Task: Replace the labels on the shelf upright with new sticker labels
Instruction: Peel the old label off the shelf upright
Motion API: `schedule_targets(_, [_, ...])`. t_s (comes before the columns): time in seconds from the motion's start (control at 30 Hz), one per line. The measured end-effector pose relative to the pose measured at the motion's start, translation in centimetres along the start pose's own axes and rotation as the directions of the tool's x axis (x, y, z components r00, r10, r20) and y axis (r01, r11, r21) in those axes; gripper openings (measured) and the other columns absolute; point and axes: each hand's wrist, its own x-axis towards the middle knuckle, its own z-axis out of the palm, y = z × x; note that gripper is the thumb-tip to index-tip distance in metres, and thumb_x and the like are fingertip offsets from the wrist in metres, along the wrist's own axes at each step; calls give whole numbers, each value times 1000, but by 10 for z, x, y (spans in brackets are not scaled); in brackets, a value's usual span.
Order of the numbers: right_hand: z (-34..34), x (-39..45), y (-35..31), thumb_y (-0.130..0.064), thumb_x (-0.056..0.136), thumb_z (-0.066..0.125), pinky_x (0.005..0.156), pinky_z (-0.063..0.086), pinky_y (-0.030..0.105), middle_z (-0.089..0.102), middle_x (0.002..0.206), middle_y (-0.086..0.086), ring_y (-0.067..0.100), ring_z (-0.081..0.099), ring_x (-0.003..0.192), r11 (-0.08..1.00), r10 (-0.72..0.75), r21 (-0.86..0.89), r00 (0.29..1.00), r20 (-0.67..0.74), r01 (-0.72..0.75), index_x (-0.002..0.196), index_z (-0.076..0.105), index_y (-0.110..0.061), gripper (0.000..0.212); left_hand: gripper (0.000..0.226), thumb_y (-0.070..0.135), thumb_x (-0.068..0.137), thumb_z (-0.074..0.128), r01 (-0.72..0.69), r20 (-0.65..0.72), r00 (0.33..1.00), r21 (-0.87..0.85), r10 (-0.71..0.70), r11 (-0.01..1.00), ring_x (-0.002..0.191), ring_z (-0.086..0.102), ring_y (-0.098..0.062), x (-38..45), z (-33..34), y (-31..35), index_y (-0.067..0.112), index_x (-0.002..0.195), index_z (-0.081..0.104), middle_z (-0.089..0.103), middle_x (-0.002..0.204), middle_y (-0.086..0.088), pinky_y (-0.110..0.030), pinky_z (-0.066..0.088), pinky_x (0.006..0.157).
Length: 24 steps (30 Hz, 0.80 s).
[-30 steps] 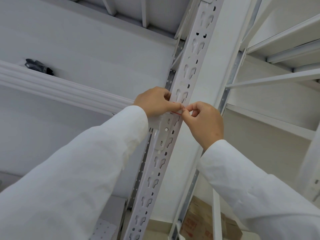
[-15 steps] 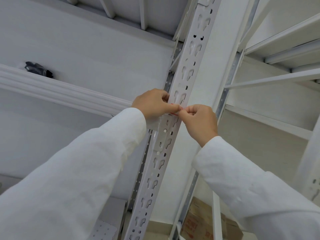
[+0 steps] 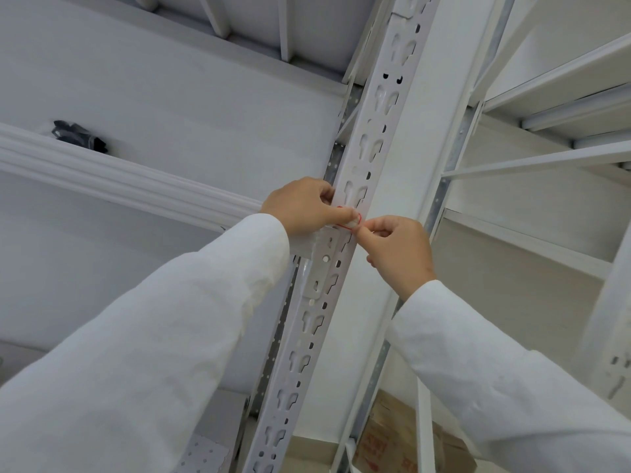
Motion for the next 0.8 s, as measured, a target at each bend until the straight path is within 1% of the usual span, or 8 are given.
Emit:
schedule_targets(0.1, [3,0,-2,-37,76,64,71,57,39,65,61,-5,23,66,69,999,-2,-38,999,-37,0,66,66,-23,18,38,59,69,68,-2,-2,1000,4,2,1000,69,54,-15,0,0,0,22,72,57,59,71,7,-28,38,64])
schedule_targets(0.2, [5,-2,-6,-36,79,61,61,47,28,57,55,-7,18,58,62,996,-11,-93,998,-66,5,65,65,-21,21,37,59,70,68,3,-2,1000,2,-3,1000,68,54,-15,0,0,0,24,68,54,58,69,8,-28,37,61])
schedule_targets(0.33, [7,-3,-4,-33,78,61,56,40,24,51,50,-7,13,49,54,999,31,-34,997,-66,-34,65,65,-17,20,39,58,70,67,4,3,1000,8,-4,1000,62,50,-12,-1,0,1,25,62,49,54,63,9,-27,34,58])
schedule_targets(0.43, [9,-4,-5,-32,78,61,54,39,23,48,49,-7,11,45,51,999,45,5,997,-58,-45,66,64,-16,20,43,60,69,68,13,9,1000,-9,-13,1000,71,58,-15,-1,-1,0,18,80,63,65,74,5,-30,41,66])
schedule_targets(0.53, [9,-5,-8,-30,78,61,56,41,24,50,51,-7,11,47,53,999,36,36,998,-58,-34,67,65,-16,18,46,59,69,68,16,15,1000,-21,-16,1000,73,59,-17,-1,-1,0,16,85,65,68,78,4,-32,44,70])
schedule_targets(0.63, [7,-6,-4,-27,78,62,59,43,25,51,52,-9,11,48,54,998,33,51,998,-52,-30,65,64,-19,15,41,60,68,68,17,25,1000,-22,-17,1000,65,54,-13,-1,-1,0,20,78,63,62,70,8,-29,39,64])
schedule_targets(0.73, [3,-7,0,-30,76,63,67,53,35,53,54,-8,15,54,58,996,36,77,998,-46,-33,65,64,-22,14,37,59,69,68,18,31,999,-16,-17,1000,61,50,-10,-3,-2,2,25,66,53,54,62,11,-28,35,60])
schedule_targets(0.8, [1,-7,1,-32,75,62,73,56,41,55,58,-6,18,56,61,994,50,104,998,-47,-45,67,65,-24,12,35,59,70,67,11,49,999,-18,-10,1000,64,54,-11,-3,-3,2,26,70,56,59,66,11,-28,40,63])
